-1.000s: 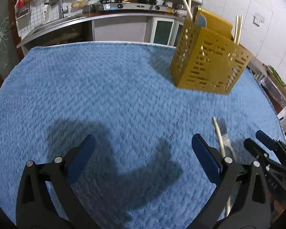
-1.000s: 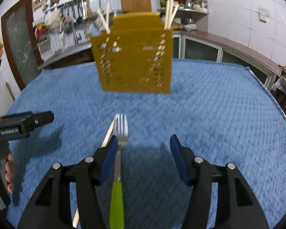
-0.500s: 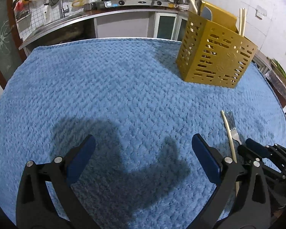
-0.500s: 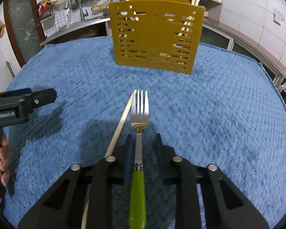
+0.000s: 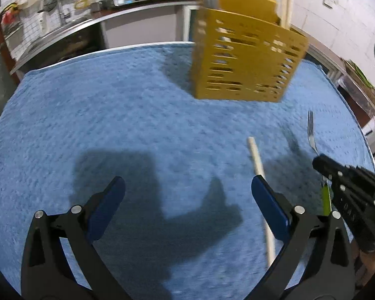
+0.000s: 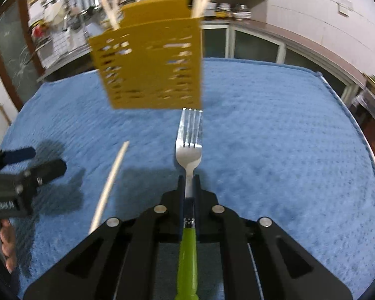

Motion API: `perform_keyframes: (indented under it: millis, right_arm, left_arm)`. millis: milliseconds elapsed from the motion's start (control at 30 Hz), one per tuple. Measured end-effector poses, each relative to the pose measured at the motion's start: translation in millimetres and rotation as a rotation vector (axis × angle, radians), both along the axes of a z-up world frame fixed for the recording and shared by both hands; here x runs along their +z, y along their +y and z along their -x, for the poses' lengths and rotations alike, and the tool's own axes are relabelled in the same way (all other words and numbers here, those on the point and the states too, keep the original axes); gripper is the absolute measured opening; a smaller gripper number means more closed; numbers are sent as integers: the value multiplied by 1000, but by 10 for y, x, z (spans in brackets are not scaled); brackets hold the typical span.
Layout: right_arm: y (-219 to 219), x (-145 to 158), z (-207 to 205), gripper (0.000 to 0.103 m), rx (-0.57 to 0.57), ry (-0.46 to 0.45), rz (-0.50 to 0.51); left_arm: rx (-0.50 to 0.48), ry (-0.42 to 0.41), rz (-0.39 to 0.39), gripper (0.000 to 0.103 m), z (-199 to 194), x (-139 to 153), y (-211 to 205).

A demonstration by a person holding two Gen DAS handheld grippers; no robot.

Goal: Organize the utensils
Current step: 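Close the right tool on the green-handled fork while the left tool grasps the last chopstick, then lift the fork and chopstick and carry them over the yellow holder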

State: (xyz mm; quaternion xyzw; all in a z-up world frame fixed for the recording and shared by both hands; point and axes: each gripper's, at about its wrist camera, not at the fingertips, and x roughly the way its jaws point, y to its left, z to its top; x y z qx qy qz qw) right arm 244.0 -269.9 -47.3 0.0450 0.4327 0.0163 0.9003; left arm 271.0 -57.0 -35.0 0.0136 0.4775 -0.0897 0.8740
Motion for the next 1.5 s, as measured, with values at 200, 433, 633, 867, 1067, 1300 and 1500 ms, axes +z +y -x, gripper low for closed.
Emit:
perform_keyframes:
  millis: [200, 433, 633, 867, 1067, 1300, 1500]
  right_arm:
    - [-299, 0, -5, 6, -48, -5, -5]
    - [-496, -28, 15, 6, -75, -7, -9]
    - [-549, -58, 16, 6, -86, -8, -29]
    - [-521, -67, -34, 6, -83, -10, -39]
    - [-471, 13, -82, 6, -83, -37, -51]
    - [-420, 191, -54, 6, -82, -94, -74]
    - [-339, 281, -21, 6, -81, -142, -84]
  left_arm:
    - [-25, 26, 1, 80, -64, -83, -433]
    - [-34, 67, 26, 39, -137, -200, -678]
    - [-38, 82, -19, 13, -215, -307, -848]
    - [-44, 78, -14, 4, -291, -292, -896]
    - [-47, 28, 28, 4, -310, -101, -838]
    - [-53, -72, 78, 4, -229, 254, -676]
    - [-60, -162, 147, 4, -153, 498, -439]
